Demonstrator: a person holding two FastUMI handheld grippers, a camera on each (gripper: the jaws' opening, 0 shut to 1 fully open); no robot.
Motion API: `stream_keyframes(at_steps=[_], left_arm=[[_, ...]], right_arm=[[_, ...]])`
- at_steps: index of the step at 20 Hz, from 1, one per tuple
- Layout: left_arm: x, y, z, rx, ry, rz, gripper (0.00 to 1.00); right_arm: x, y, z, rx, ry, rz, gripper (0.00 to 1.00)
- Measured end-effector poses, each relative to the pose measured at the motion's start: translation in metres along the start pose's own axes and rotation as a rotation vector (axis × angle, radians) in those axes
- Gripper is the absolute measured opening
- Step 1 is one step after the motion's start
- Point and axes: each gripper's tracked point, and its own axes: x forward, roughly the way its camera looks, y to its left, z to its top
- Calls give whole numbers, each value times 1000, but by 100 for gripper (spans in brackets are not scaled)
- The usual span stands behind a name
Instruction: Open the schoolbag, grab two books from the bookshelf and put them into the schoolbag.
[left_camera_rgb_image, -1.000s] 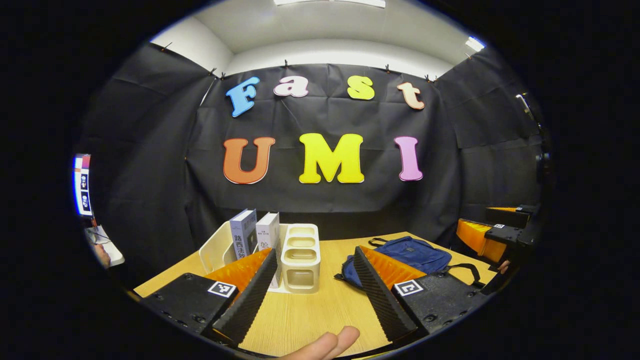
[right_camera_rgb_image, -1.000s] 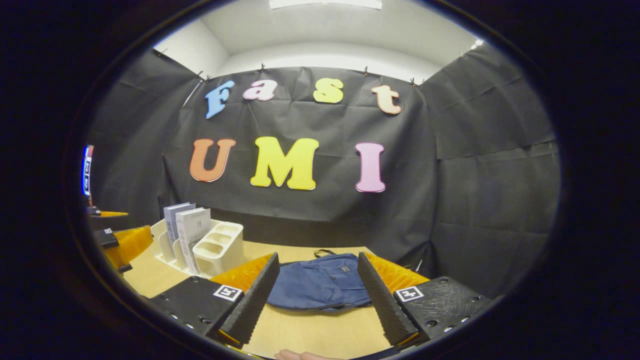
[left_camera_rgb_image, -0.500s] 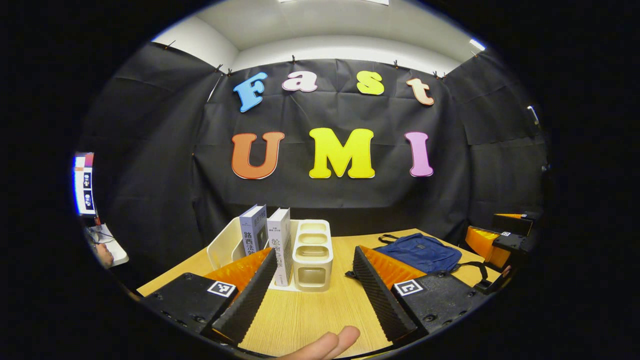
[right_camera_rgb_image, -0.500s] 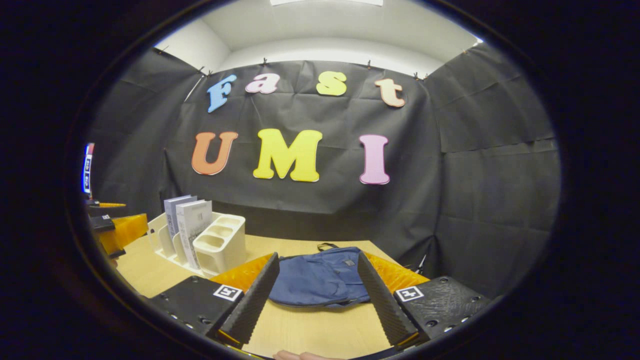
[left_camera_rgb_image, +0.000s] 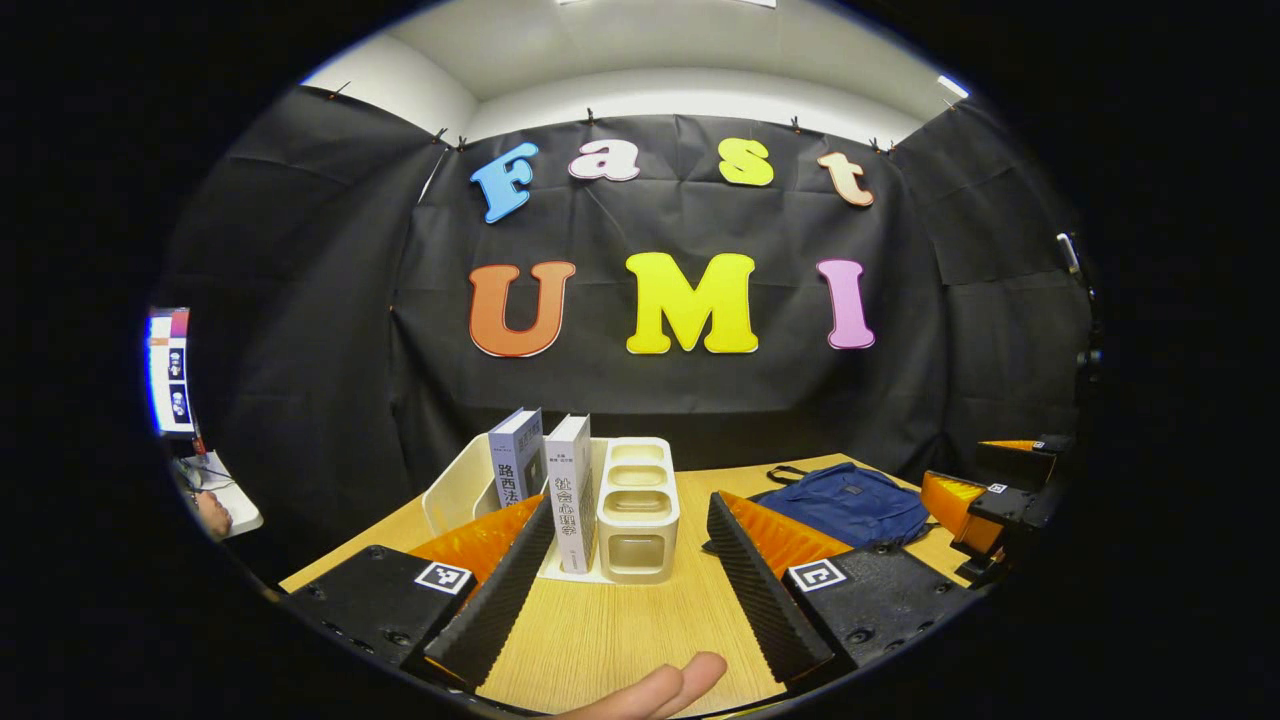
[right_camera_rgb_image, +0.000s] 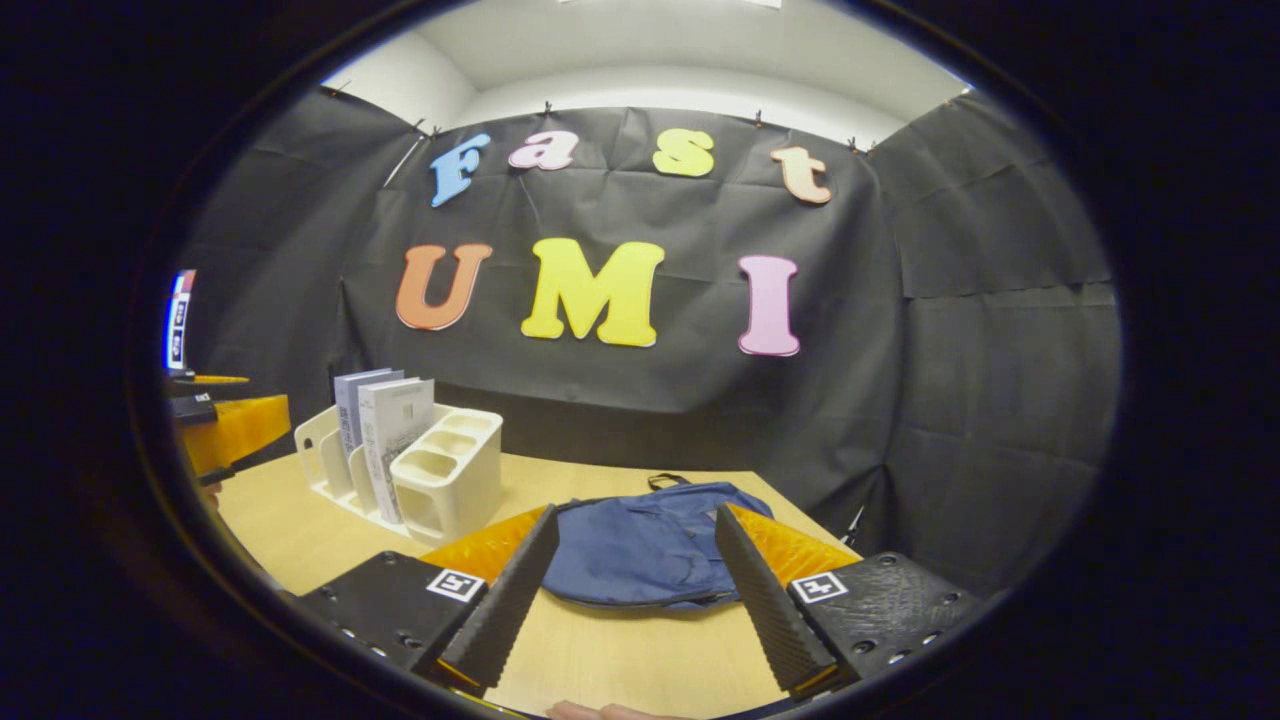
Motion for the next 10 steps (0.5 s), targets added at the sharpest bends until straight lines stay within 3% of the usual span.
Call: stream_keyframes(at_steps=[2,5,10], left_arm=[[2,0,-1,4,2,2,99],[2,5,-1,19,6,11,99],[6,13,-3,37,3,31,99]], right_arm=[[7,6,-8,-8,26,12,93],[20,8,-21,-51,51,2,98],[54,15,-55,-251,107,-20,93]])
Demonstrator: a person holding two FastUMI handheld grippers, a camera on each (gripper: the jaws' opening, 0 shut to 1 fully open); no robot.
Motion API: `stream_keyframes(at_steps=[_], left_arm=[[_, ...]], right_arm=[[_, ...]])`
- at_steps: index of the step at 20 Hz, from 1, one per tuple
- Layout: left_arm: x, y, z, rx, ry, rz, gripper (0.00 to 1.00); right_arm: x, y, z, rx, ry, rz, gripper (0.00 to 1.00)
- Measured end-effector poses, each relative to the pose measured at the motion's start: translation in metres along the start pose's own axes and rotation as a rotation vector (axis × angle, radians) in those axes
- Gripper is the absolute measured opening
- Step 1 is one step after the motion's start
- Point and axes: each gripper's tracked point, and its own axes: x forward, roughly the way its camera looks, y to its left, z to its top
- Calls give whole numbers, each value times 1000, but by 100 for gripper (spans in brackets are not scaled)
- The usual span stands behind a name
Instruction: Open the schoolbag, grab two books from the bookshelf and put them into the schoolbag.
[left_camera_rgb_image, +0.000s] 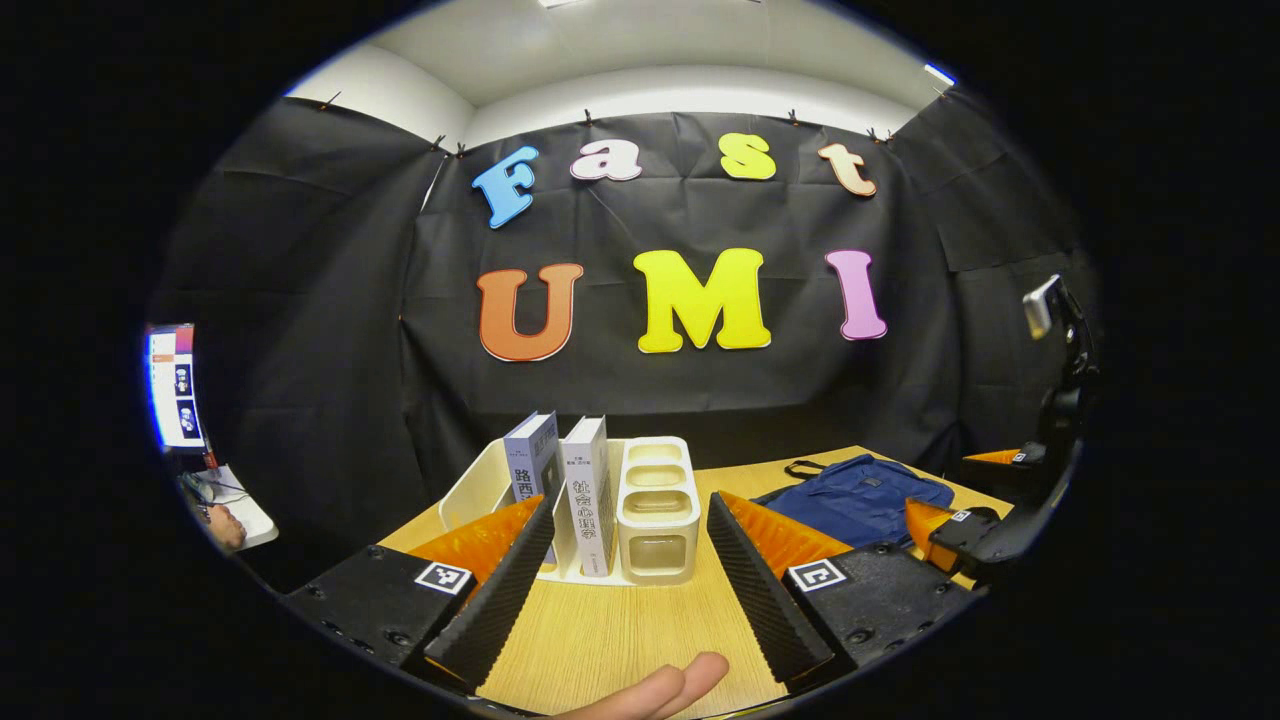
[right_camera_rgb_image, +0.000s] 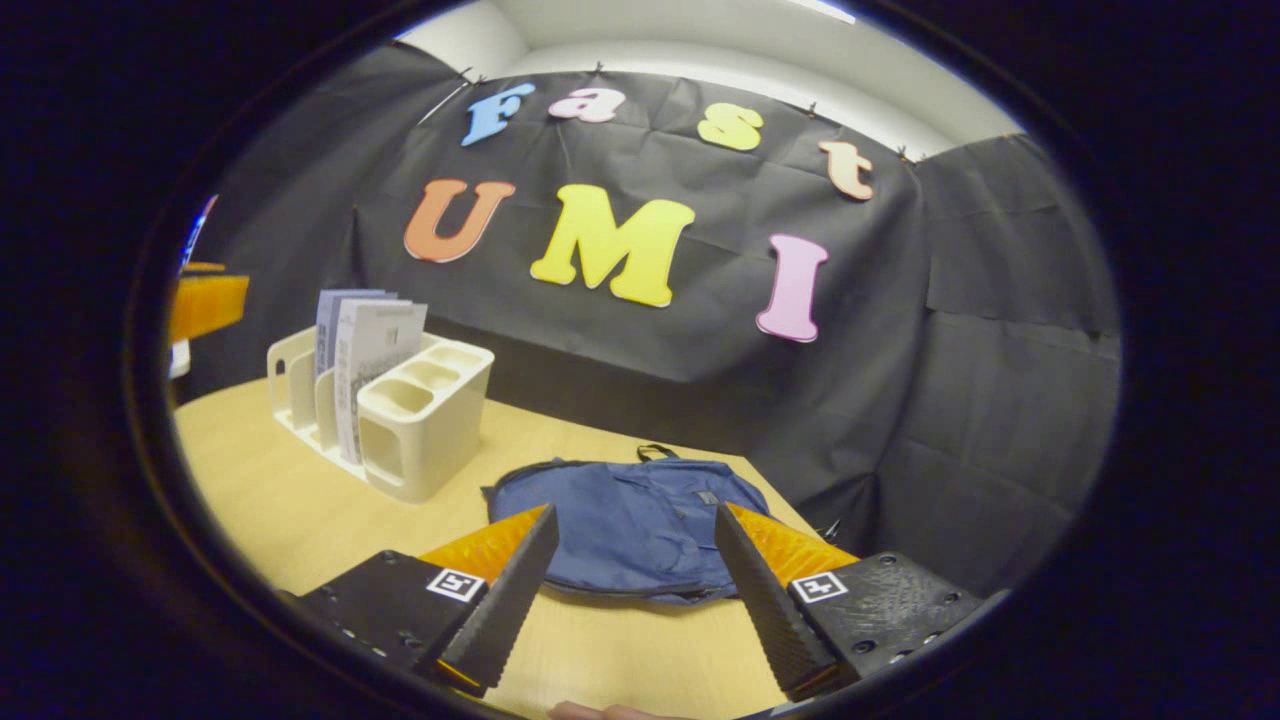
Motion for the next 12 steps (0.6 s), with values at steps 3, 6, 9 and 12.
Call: stream_keyframes(at_steps=[3,6,9,12], left_arm=[[1,5,-5,-5,24,30,99],[0,8,-2,10,18,45,99],[1,11,-2,16,12,46,99],[-2,17,-1,19,18,62,99]], right_arm=[[17,20,-13,-106,33,9,98],[33,53,-32,-176,83,37,95],[51,87,-38,-287,103,70,96],[67,117,-48,-384,141,91,95]])
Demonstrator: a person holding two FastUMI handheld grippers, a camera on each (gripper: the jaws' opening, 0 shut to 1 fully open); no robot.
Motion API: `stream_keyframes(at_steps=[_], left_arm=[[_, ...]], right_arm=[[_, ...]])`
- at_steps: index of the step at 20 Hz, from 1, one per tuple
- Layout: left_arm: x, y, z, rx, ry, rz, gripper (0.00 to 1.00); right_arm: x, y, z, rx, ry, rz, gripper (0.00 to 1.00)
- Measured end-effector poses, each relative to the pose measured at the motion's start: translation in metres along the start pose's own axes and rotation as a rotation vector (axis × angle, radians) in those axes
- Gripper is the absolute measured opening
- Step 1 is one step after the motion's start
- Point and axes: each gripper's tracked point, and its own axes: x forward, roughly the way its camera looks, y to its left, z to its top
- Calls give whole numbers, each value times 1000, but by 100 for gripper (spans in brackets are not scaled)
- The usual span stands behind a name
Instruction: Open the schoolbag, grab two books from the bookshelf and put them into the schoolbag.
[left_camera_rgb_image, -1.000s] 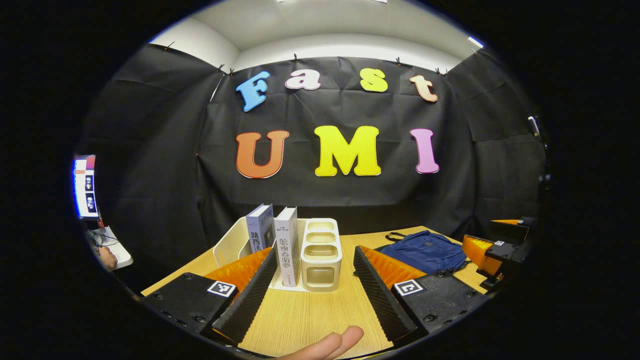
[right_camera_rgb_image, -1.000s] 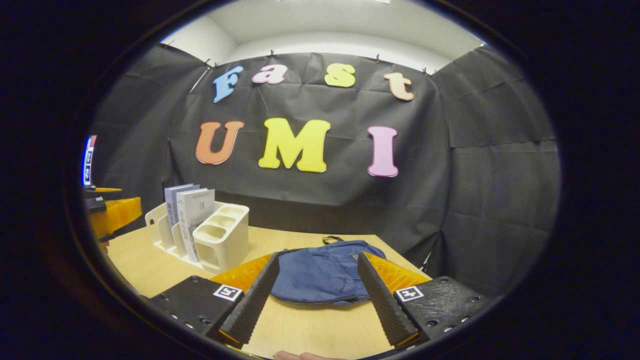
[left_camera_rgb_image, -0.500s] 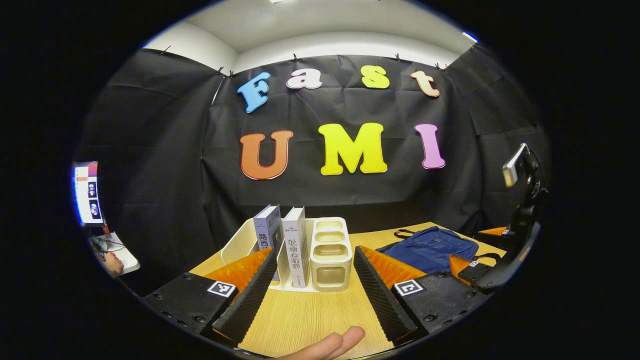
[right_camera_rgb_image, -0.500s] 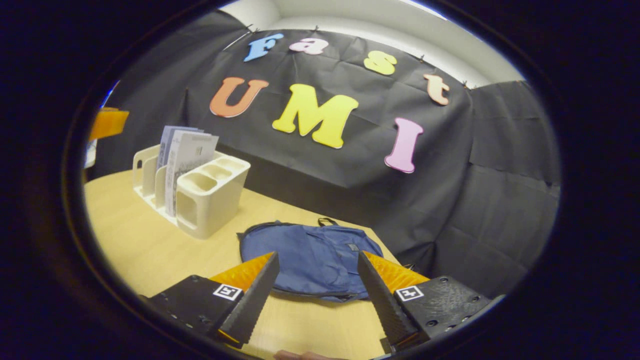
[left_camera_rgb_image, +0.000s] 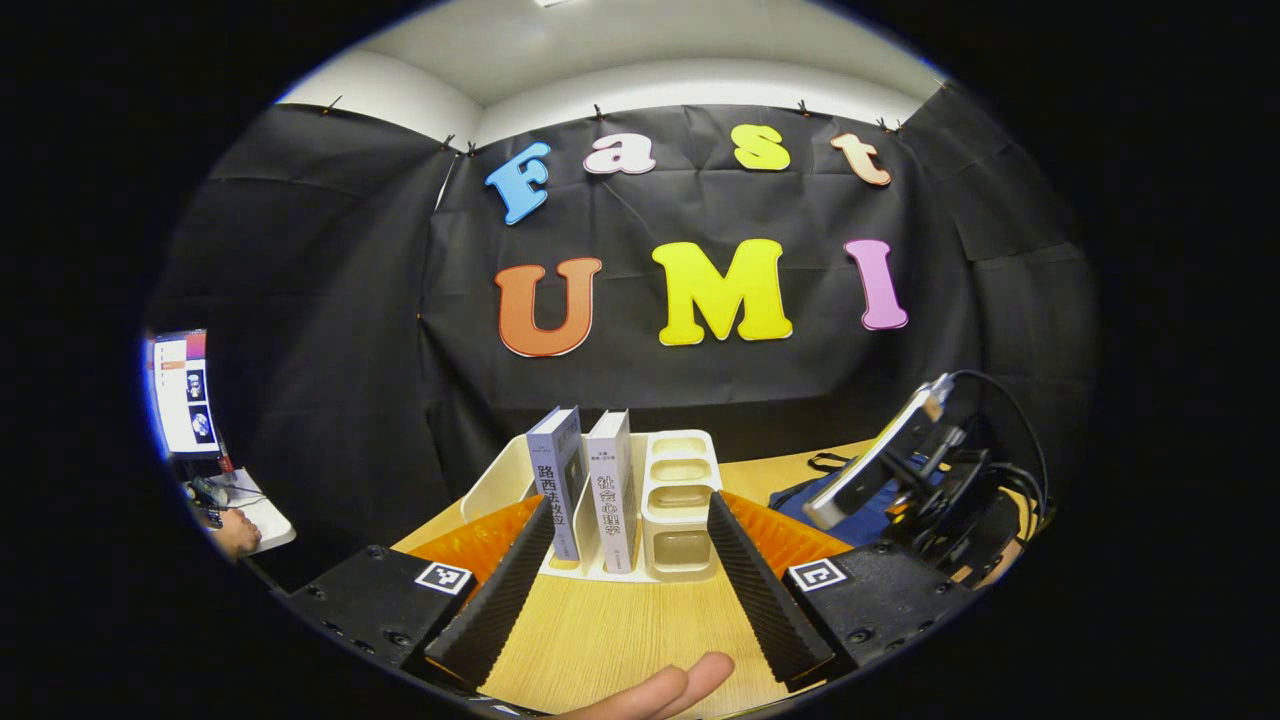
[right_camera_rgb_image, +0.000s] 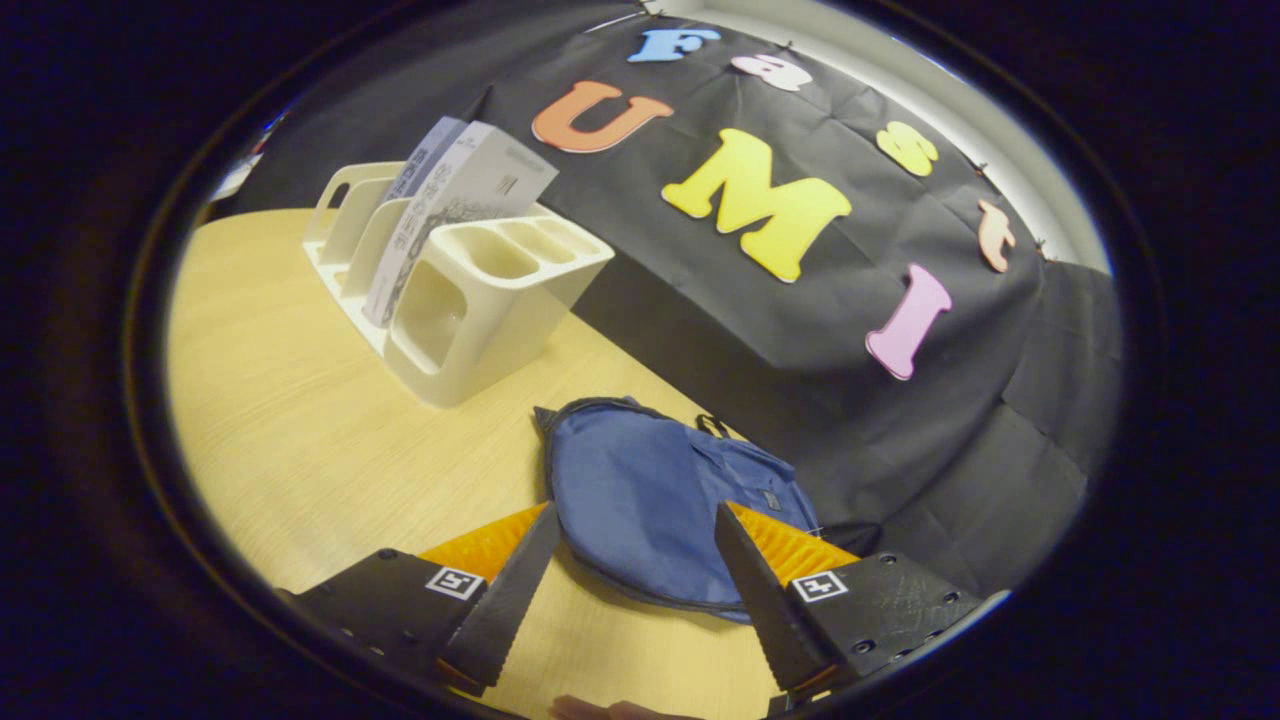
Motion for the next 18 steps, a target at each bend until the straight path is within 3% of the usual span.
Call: stream_keyframes(at_steps=[5,11,15,16,17,18], left_arm=[[-1,4,6,-7,-27,3,98],[5,12,1,-30,-11,11,99],[5,19,-1,-36,-10,27,99],[6,19,-1,-36,-11,27,98],[6,19,1,-37,-13,26,98],[7,19,-1,-37,-12,26,98]], right_arm=[[25,28,-5,-187,81,2,99],[58,19,-17,-321,151,-99,99],[60,6,-5,-348,141,-173,93],[60,5,-3,-343,141,-177,98],[60,4,-2,-341,143,-176,88],[61,0,-2,-338,150,-185,92]])
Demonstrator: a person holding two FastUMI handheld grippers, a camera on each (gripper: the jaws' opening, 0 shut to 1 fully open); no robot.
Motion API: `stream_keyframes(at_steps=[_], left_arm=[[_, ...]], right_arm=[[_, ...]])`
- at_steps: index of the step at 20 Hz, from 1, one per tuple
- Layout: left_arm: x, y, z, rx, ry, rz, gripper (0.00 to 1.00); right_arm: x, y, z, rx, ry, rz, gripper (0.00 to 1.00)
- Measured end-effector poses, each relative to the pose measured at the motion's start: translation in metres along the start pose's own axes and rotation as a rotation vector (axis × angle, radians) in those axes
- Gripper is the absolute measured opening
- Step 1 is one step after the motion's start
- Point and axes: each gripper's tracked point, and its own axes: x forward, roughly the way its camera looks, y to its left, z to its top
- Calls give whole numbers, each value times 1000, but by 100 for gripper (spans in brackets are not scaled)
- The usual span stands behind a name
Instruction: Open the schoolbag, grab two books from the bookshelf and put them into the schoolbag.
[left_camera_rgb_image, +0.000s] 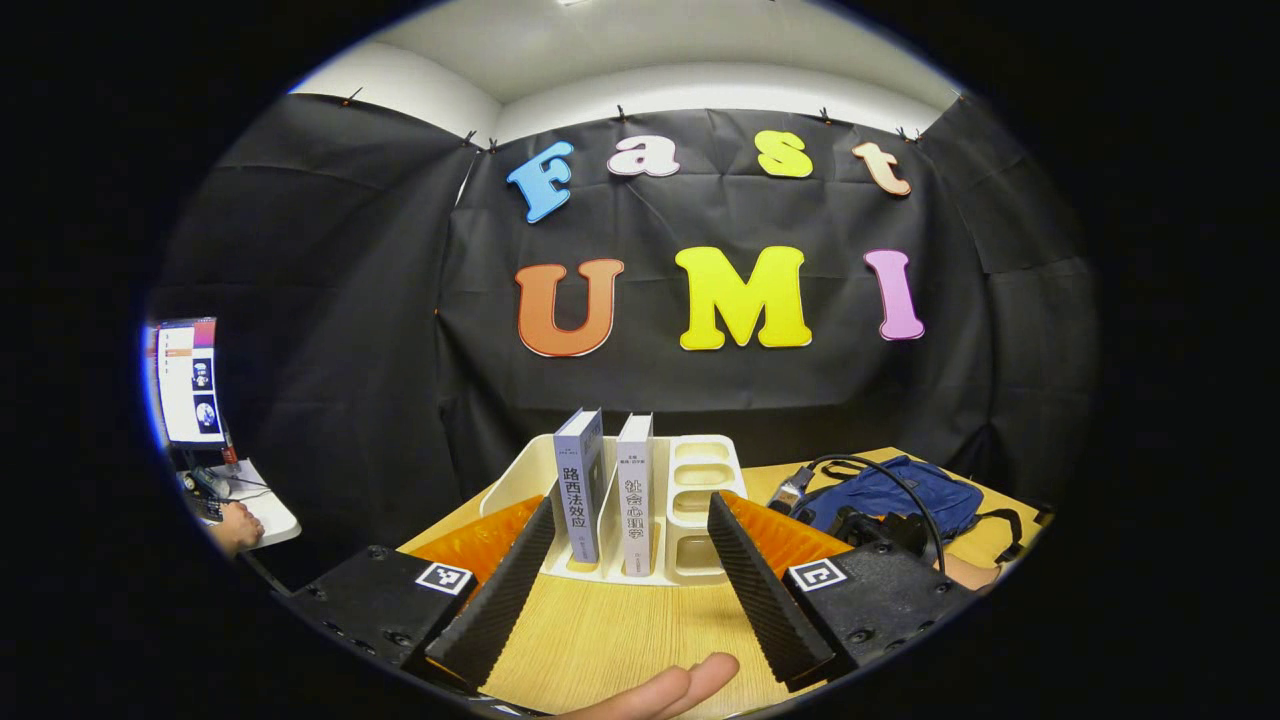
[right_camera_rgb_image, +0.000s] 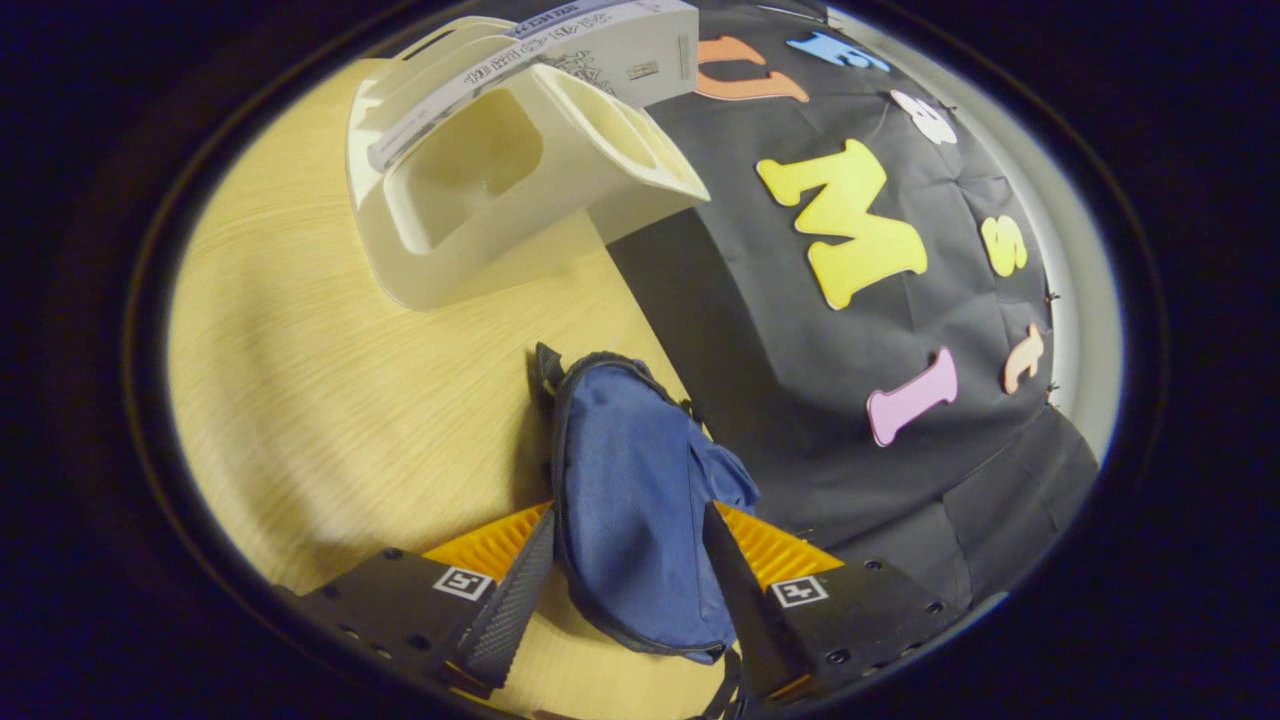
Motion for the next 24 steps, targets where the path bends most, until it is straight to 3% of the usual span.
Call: stream_keyframes(at_steps=[1,4,5,8,9,10,11,13,14,15,18,20,21,24], left_arm=[[1,1,0,0,1,0,98],[0,6,2,-1,-8,9,98],[1,7,2,-2,-9,13,98],[5,15,1,-7,-5,30,98],[6,16,0,-8,-3,35,99],[7,19,0,-8,-3,42,98],[11,25,-3,-9,-2,57,98],[14,39,-6,-24,12,105,99],[16,45,-7,-38,21,122,99],[18,48,-6,-47,14,123,99],[36,58,-5,-58,17,110,99],[51,75,-10,-49,49,150,99],[57,81,-9,-41,58,170,99],[85,92,-9,-14,103,193,98]], right_arm=[[-1,-4,1,-5,4,-11,85],[3,-13,10,26,-14,-26,84],[7,-13,12,29,-9,-27,77],[21,-17,14,21,9,-62,77],[26,-19,16,26,5,-77,70],[35,-19,18,38,2,-79,70],[42,-17,20,41,2,-62,77],[54,-13,26,44,8,-15,60],[56,-14,29,39,-4,-10,47],[59,-18,33,35,-24,-11,47],[69,-12,35,9,-37,76,20],[70,-7,33,16,-42,135,15],[68,-12,37,46,-59,132,9],[68,-27,42,106,-92,154,5]])
